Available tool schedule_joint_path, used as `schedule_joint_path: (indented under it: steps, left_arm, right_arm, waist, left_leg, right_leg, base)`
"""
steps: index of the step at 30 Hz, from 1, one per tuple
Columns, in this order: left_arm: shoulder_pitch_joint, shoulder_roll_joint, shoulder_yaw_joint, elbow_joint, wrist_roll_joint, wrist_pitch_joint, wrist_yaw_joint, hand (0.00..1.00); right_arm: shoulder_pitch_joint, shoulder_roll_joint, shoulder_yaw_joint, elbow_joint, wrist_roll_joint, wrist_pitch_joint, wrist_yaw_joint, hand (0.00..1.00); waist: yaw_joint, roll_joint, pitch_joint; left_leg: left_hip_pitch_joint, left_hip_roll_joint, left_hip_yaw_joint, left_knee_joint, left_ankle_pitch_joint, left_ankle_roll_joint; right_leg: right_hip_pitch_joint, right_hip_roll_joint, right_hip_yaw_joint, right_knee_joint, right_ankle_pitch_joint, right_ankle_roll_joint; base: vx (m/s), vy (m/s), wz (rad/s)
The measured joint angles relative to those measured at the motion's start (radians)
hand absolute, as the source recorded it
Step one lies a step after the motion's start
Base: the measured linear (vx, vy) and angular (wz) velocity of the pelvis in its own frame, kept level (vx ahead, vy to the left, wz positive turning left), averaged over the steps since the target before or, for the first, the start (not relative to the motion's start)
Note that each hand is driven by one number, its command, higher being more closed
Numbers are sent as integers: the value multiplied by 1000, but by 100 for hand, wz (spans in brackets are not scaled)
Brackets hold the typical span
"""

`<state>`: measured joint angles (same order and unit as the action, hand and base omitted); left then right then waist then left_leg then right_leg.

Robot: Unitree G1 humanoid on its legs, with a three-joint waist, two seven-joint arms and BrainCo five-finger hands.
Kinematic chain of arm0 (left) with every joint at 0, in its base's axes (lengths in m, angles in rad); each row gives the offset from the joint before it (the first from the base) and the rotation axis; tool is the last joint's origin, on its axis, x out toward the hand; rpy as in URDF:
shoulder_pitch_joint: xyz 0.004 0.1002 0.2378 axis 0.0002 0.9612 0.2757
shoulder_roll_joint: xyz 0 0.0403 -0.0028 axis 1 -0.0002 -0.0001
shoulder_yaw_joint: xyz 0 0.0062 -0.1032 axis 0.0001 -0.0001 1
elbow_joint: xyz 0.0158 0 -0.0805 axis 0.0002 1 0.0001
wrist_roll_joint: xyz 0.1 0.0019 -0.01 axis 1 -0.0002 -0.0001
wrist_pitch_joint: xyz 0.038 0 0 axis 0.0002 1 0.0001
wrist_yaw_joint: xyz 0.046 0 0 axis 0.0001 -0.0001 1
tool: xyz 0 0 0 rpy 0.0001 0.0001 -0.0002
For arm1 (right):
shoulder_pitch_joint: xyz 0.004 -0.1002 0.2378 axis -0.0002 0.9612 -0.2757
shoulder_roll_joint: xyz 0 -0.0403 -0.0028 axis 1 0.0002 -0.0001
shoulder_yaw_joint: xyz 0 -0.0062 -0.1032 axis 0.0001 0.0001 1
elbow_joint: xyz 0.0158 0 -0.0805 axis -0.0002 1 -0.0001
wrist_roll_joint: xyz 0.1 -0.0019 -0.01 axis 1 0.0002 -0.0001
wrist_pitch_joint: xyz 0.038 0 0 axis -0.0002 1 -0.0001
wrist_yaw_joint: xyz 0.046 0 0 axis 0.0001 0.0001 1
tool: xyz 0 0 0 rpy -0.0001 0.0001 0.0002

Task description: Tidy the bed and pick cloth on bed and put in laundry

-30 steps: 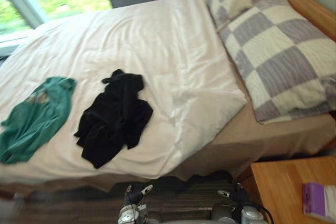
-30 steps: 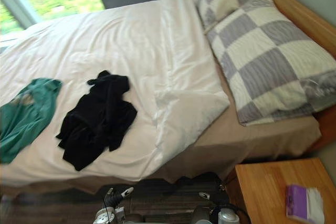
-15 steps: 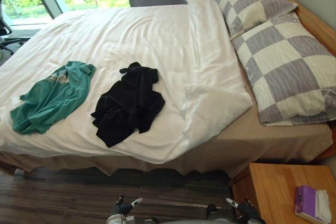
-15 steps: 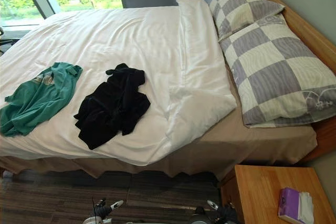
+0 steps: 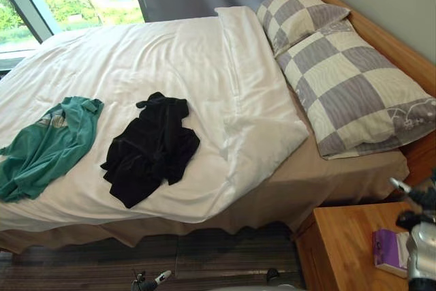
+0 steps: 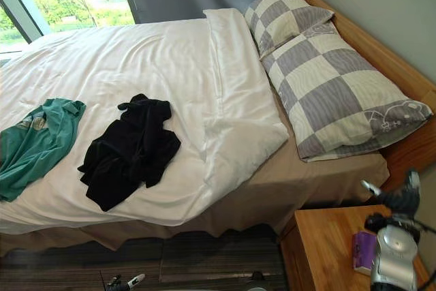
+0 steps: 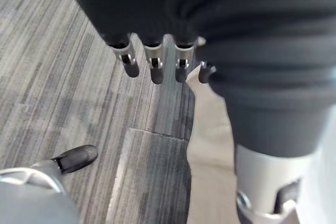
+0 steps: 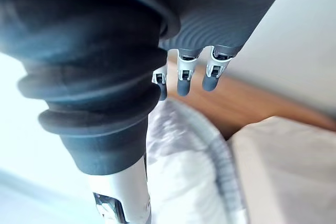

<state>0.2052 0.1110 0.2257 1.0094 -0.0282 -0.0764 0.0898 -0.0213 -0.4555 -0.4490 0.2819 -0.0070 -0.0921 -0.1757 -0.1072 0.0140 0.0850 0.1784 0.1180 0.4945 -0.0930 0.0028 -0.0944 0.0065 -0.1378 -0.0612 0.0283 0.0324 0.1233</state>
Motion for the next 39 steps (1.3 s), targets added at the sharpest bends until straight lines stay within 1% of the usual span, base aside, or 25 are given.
schedule_joint_path:
  steps: [2,3,5,6,8,9,11,12,14,16,19,20,21,22,24,25,27,28,29,30,31,33,34,36,39]
  left_arm:
    - [5,5,-2,0,0,0,-2,0]
    - [5,7,-3,1,0,0,-3,0]
    - [6,21,-22,1,0,0,-3,0]
    - [6,22,-23,1,0,0,-3,0]
    - [3,23,-25,3,-1,1,-3,0]
    - [-2,23,-26,3,-1,1,-2,0]
    - [-21,23,-27,3,-3,1,-2,0]
    - [-30,23,-27,4,-5,2,-2,0]
    - [-71,23,-27,4,-16,2,-1,0]
    - [-102,27,-27,4,-24,2,-1,0]
    - [-143,44,-26,4,-52,2,-1,0]
    - [-149,47,-26,3,-55,2,-1,0]
    - [-165,56,-25,3,-67,1,-1,0]
    - [-171,60,-25,3,-74,1,-2,0]
    - [-191,68,-23,1,-92,-2,-3,0]
    - [-194,71,-23,0,-99,-6,-4,0]
    - [-205,74,-24,0,-118,-10,-6,0]
    - [-217,74,-27,-1,-123,-16,-12,0]
    - [-226,71,-28,-1,-140,-23,-23,0]
    - [-226,69,-29,-7,-144,-26,-24,0]
    - [-223,59,-31,-13,-151,-46,-24,0]
    - [-223,38,-31,-23,-156,-61,-24,0]
    - [-223,18,-31,-30,-157,-65,-25,0]
    - [-223,7,-35,-30,-158,-65,-25,0]
    - [-223,1,-38,-48,-158,-67,-24,0]
  right_arm:
    - [-51,-2,98,-59,-43,-15,4,0]
    - [-68,-3,124,-71,-48,-17,4,0]
    - [-145,-19,233,-75,-92,-21,5,0]
    - [-164,-26,265,-75,-103,-21,5,0]
    - [-247,-30,375,-75,-133,-21,8,0]
    - [-262,-30,398,-75,-139,-21,9,0]
    - [-336,-30,504,-75,-163,-22,31,0]
    - [-358,-30,527,-74,-164,-23,35,0]
    - [-443,-27,583,-69,-166,-24,49,0]
    - [-540,-24,632,-55,-171,-25,51,0]
    - [-672,-25,666,22,-188,-29,53,0]
    - [-697,-26,670,40,-191,-29,53,0]
    - [-757,-37,678,83,-192,-28,55,0]
    - [-778,-45,679,100,-193,-28,55,0]
    - [-835,-99,680,142,-196,-22,55,0]
    - [-848,-113,680,148,-197,-20,55,0]
    - [-886,-157,680,180,-198,-18,54,0]
    - [-909,-189,680,196,-199,-15,50,0]
    - [-925,-212,680,206,-199,-14,48,0]
    - [-927,-220,680,206,-199,-14,48,0]
    - [-929,-229,680,206,-203,-14,47,0]
    - [-928,-245,681,206,-210,-14,47,0]
    - [-928,-269,682,206,-213,-14,46,0]
    - [-927,-277,685,206,-237,-14,46,0]
    - [-910,-276,722,203,-258,-15,46,0]
  waist:
    - [3,-5,-2]
    - [3,-6,-2]
    - [10,-8,-3]
    - [12,-8,-3]
    - [10,-11,-1]
    - [12,-13,1]
    - [23,-20,8]
    - [27,-21,12]
    - [45,-25,45]
    - [52,-27,70]
    - [67,-31,115]
    - [67,-30,124]
    - [67,-26,150]
    - [67,-24,162]
    - [69,-10,200]
    - [68,-6,211]
    - [66,10,230]
    - [65,23,249]
    - [64,35,264]
    - [64,39,267]
    - [64,48,274]
    - [62,60,297]
    - [60,71,310]
    - [65,74,330]
    - [67,74,335]
  left_leg:
    - [-10,-3,-16,0,3,3]
    - [-11,-4,-20,0,3,4]
    - [-17,-5,-28,0,4,5]
    - [-20,-6,-30,0,5,7]
    - [-38,-8,-52,0,10,11]
    - [-43,-8,-58,0,12,12]
    - [-65,-8,-79,0,22,15]
    - [-74,-8,-83,0,26,17]
    - [-87,-6,-86,0,34,21]
    - [-114,-7,-100,0,46,28]
    - [-152,-11,-113,0,66,34]
    - [-162,-12,-116,0,70,36]
    - [-184,-15,-121,0,80,39]
    - [-192,-15,-122,0,82,41]
    - [-225,-18,-127,0,97,47]
    - [-231,-18,-127,0,101,47]
    - [-259,-18,-127,0,112,49]
    - [-273,-17,-126,0,120,51]
    - [-288,-15,-123,0,124,51]
    - [-299,-15,-121,0,128,50]
    - [-323,-13,-117,0,134,46]
    - [-348,-12,-108,-1,142,49]
    - [-374,-9,-105,-1,145,49]
    - [-390,-4,-89,-1,153,47]
    - [-412,3,-79,-1,158,40]
  right_leg:
    - [2,-4,-15,-6,0,0]
    - [3,-5,-19,-7,0,0]
    - [3,-6,-24,-13,2,1]
    - [3,-7,-26,-14,2,1]
    - [0,-11,-48,-18,3,1]
    - [-1,-11,-52,-19,3,1]
    - [-5,-11,-71,-24,10,-5]
    - [-9,-11,-75,-25,17,-8]
    - [-14,-10,-71,-36,34,-17]
    - [-35,-11,-73,-34,44,-24]
    - [-67,-16,-75,-30,55,-24]
    - [-76,-17,-75,-30,58,-27]
    - [-97,-20,-75,-29,65,-28]
    - [-105,-21,-75,-27,68,-26]
    - [-140,-24,-73,-18,77,-24]
    - [-147,-24,-72,-15,79,-25]
    - [-176,-24,-69,-12,88,-28]
    - [-191,-23,-68,-12,93,-27]
    - [-212,-22,-63,-7,97,-26]
    - [-227,-21,-60,-2,98,-26]
    - [-259,-21,-54,11,98,-26]
    - [-299,-21,-43,31,97,-26]
    - [-332,-23,-40,45,97,-26]
    - [-363,-22,-29,61,97,-26]
    - [-396,-22,-23,78,95,-29]
  base:
    - [-25,-18,17]
    - [-11,-8,18]
    - [-15,-9,9]
    - [-14,-12,12]
    - [-7,-17,25]
    - [-5,-18,24]
    - [0,-18,22]
    - [-6,-13,15]
    - [-63,0,10]
    - [-92,7,15]
    - [-133,2,11]
    - [-122,-1,11]
    - [-92,0,8]
    - [-114,2,9]
    - [-109,4,5]
    - [-100,3,0]
    - [-67,-2,-2]
    - [-49,-6,-5]
    - [-49,-8,-7]
    - [-37,-9,-11]
    - [-18,-9,-15]
    - [-6,-8,-12]
    - [6,-10,-4]
    - [19,-14,-11]
    - [44,-25,-9]
